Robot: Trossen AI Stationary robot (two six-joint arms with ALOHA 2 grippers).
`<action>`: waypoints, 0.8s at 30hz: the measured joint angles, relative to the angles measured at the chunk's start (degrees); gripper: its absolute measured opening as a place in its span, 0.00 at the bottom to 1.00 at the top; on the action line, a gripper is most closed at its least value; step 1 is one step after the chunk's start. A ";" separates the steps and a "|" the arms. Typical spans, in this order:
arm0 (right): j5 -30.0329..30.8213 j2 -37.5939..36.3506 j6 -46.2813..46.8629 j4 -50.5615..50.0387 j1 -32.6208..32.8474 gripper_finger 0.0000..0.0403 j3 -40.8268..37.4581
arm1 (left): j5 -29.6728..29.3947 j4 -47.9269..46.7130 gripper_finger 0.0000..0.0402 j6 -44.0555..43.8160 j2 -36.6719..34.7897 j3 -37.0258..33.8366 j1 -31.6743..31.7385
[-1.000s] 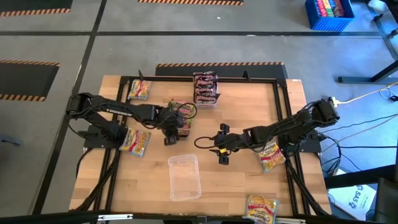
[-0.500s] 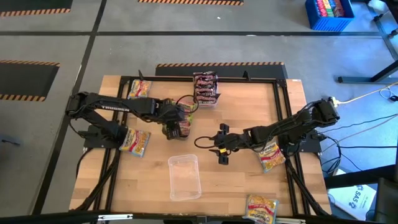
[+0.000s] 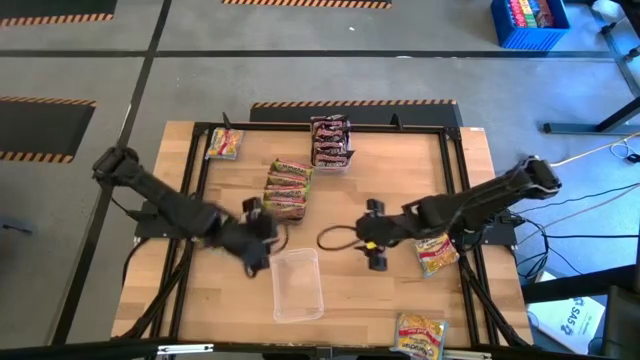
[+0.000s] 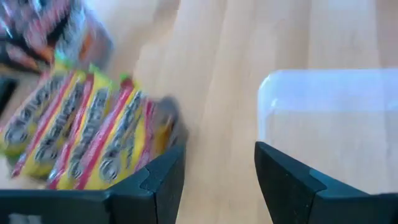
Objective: Sort Maruchan noodles
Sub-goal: Put the blue noodle pack into the bottom transparent bin
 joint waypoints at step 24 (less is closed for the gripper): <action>-14.47 -3.41 57.40 -33.48 16.50 0.56 -17.73 | -14.98 37.06 0.46 -7.35 0.82 -19.62 -14.15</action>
